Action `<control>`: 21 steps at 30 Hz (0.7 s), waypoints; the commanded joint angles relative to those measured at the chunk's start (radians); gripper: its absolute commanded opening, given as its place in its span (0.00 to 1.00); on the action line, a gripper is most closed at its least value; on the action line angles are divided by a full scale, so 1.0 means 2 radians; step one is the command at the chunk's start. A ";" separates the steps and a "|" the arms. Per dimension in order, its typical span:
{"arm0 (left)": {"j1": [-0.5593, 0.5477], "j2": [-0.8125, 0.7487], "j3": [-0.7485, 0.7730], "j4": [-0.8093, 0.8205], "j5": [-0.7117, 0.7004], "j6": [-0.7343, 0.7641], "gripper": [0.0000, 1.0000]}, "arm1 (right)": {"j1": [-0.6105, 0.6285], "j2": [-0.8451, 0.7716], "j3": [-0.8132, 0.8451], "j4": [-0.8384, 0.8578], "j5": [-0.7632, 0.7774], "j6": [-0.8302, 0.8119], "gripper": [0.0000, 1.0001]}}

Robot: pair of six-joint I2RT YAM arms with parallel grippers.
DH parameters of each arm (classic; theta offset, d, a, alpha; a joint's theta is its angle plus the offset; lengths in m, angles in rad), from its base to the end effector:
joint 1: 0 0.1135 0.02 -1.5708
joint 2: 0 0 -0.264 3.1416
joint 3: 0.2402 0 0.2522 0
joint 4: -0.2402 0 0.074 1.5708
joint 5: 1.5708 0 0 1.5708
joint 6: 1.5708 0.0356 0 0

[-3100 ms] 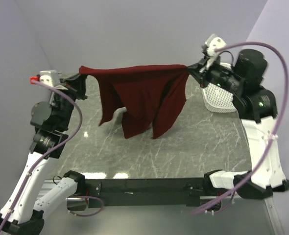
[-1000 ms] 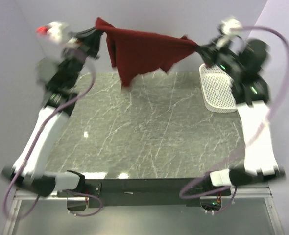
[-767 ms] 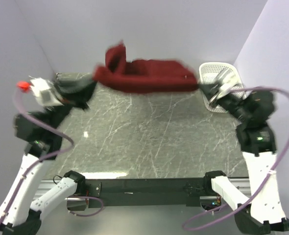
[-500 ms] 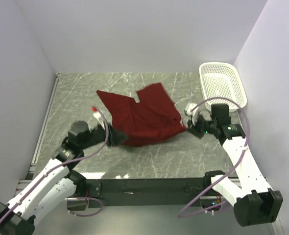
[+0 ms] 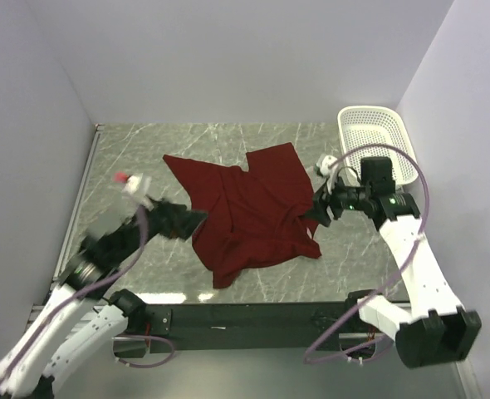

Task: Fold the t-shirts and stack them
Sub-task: Flatten the tshirt out

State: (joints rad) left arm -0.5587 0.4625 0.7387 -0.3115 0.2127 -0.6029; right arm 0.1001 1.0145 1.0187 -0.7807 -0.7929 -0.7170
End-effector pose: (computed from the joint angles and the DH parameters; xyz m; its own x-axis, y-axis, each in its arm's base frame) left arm 0.0908 -0.0656 0.3520 -0.4199 -0.3911 -0.8190 0.5572 0.6012 -0.5728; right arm 0.1924 0.0448 0.3294 -0.1472 -0.4783 -0.8658 -0.8922 0.4421 -0.0925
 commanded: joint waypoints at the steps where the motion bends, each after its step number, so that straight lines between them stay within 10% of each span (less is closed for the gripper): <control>1: 0.000 0.120 -0.012 0.034 -0.105 -0.040 0.94 | -0.002 0.075 0.023 0.093 -0.029 0.169 0.71; 21: 0.013 0.684 0.253 0.003 -0.230 0.010 0.53 | -0.020 0.175 0.027 0.102 -0.041 0.191 0.67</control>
State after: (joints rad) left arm -0.5331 1.7615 1.1503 -0.2611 -0.1959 -0.6544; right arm 0.0731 1.3899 1.0756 -0.5953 -0.8497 -0.3336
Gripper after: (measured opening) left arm 0.542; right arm 0.674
